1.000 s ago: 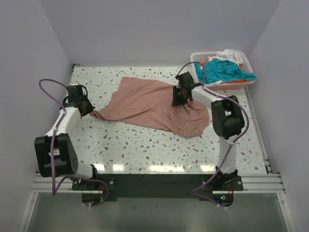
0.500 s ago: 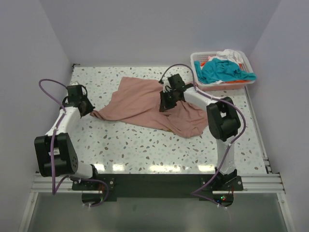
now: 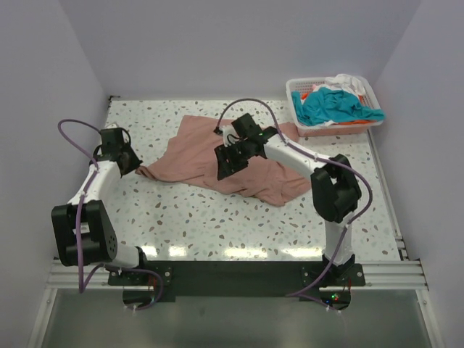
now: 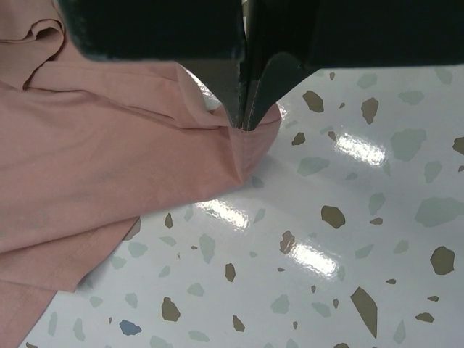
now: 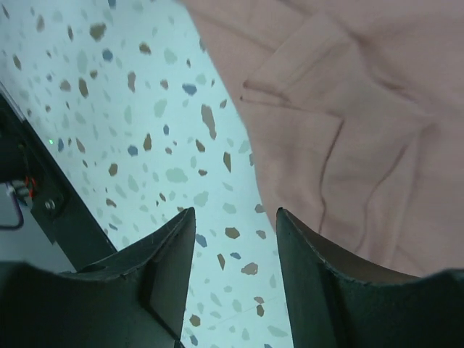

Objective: Fold and stack the t-shirts
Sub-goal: Flatten the tshirt out

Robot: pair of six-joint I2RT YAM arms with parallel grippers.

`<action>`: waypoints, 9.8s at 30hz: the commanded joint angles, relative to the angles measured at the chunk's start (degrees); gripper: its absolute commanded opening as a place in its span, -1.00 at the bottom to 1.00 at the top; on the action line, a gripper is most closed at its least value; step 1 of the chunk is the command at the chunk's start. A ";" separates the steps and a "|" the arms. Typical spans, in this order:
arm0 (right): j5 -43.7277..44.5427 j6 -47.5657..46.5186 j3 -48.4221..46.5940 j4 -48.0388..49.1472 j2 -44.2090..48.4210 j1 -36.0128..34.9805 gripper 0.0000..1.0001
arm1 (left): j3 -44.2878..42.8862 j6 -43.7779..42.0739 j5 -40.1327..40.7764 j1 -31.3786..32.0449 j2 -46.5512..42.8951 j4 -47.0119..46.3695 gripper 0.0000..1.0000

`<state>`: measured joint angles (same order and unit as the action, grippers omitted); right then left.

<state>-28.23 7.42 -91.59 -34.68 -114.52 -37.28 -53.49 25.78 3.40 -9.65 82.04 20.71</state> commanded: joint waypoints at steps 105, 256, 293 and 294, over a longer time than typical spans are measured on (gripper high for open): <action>24.54 13.50 12.31 4.79 18.37 23.74 -1.00 | 9.55 -5.57 -5.60 2.79 0.31 -1.28 -0.36; 48.80 17.45 27.70 4.52 28.23 27.96 -1.00 | -25.44 -3.90 -22.30 39.80 13.77 -8.84 -0.31; 29.87 15.96 -22.60 -11.12 11.68 14.13 -1.00 | -13.49 -5.12 -18.89 17.88 -1.80 -2.34 -0.28; 30.85 15.87 -18.58 -10.94 12.99 15.73 -1.00 | -12.96 -5.56 -17.82 19.39 -1.53 -2.08 -0.27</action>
<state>-6.13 22.52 -116.60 -43.24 -105.49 -26.76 -68.36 22.09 -16.75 5.17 81.08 18.65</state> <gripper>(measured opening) 0.017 0.360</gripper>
